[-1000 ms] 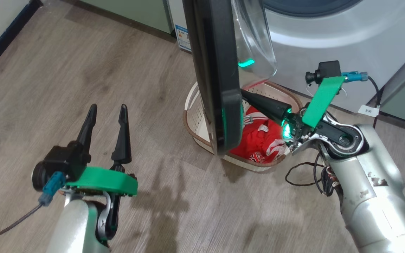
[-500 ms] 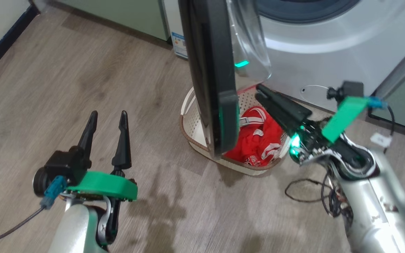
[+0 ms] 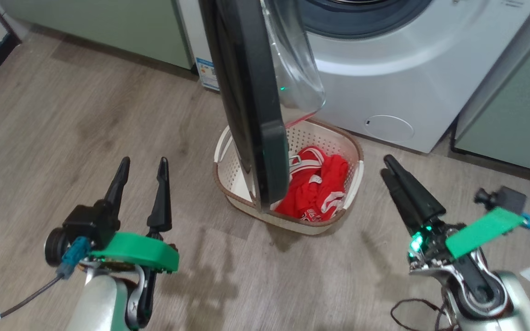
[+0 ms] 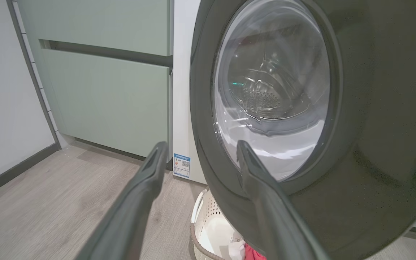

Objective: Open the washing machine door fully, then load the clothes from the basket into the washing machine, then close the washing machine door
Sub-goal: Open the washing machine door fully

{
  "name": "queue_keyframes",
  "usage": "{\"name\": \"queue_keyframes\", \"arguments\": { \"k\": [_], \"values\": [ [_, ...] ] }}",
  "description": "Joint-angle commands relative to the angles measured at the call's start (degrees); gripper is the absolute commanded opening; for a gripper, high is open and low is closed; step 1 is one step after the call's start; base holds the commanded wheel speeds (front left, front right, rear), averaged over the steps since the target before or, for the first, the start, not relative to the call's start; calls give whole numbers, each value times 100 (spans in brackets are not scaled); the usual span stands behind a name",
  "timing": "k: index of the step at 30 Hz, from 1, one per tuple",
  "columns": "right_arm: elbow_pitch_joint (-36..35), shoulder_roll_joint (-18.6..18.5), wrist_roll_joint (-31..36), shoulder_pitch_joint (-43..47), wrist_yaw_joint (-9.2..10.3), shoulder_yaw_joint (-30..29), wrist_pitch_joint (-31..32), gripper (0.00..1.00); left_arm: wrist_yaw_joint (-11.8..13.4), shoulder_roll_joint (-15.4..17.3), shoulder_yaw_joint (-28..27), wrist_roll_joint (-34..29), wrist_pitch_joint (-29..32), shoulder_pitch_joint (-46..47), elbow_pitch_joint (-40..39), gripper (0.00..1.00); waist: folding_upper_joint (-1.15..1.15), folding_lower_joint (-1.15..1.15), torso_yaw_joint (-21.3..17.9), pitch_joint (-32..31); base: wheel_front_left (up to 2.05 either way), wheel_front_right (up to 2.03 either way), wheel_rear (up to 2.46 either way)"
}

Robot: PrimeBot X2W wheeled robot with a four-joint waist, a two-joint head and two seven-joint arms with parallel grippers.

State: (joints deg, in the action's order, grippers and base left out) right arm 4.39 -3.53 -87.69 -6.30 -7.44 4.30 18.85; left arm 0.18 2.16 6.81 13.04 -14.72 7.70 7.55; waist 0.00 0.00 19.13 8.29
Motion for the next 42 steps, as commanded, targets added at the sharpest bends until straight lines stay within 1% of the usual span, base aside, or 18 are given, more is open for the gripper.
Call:
{"name": "queue_keyframes", "arguments": {
  "k": [1,6,9,12,13,14,19,22,25,28,31,36,42],
  "values": [
    [-421,65,216,-29,-5,98,-299,100,9,90,-237,-56,-28,77,-153,100,0,0,-79,-37,0,0,0],
    [-841,-5,1418,93,-5,81,-1203,100,28,116,-282,-61,-28,50,-142,100,0,0,-213,-71,0,0,0],
    [-935,-110,2312,28,-5,57,-1675,100,36,133,-291,-60,-28,53,-133,100,0,0,-266,-84,0,0,0],
    [-950,-232,3430,-75,-5,-18,-2067,100,49,156,-298,-57,-28,63,-123,100,0,0,-308,-95,0,0,0],
    [-956,-236,3781,-114,-5,-47,-2164,100,53,167,-301,-56,-28,67,-121,100,0,0,-319,-93,0,0,0],
    [-956,-236,3781,-114,-5,-47,-2164,100,53,167,-301,-56,-28,67,-121,100,0,0,-319,-93,0,0,0],
    [-1030,-221,5517,-222,-5,-142,-2432,100,66,219,-299,-57,-28,95,-111,100,0,0,-348,-93,0,0,0],
    [-1061,-155,6342,-209,-5,-201,-2555,100,79,245,-300,-59,-28,100,-118,100,0,0,-360,-93,0,0,0],
    [-965,-94,6970,-151,-5,-240,-2705,100,93,263,-292,-65,-28,87,-121,100,0,0,-372,-109,0,0,0],
    [-778,-46,7426,-88,-5,-180,-2847,100,99,284,-284,-71,-28,61,-118,100,0,0,-389,-139,0,0,0],
    [-543,-13,7690,-65,-5,-37,-2979,100,102,282,-277,-40,-28,22,-108,100,0,0,-402,-161,0,0,0],
    [-162,23,7888,-139,-5,150,-3124,100,122,289,-242,-50,-28,-32,-123,100,0,0,-413,-177,0,0,0],
    [124,46,7945,-209,-5,212,-3213,100,125,325,-212,-48,-28,-69,-94,100,0,0,-383,-205,0,0,0]
  ]
}}
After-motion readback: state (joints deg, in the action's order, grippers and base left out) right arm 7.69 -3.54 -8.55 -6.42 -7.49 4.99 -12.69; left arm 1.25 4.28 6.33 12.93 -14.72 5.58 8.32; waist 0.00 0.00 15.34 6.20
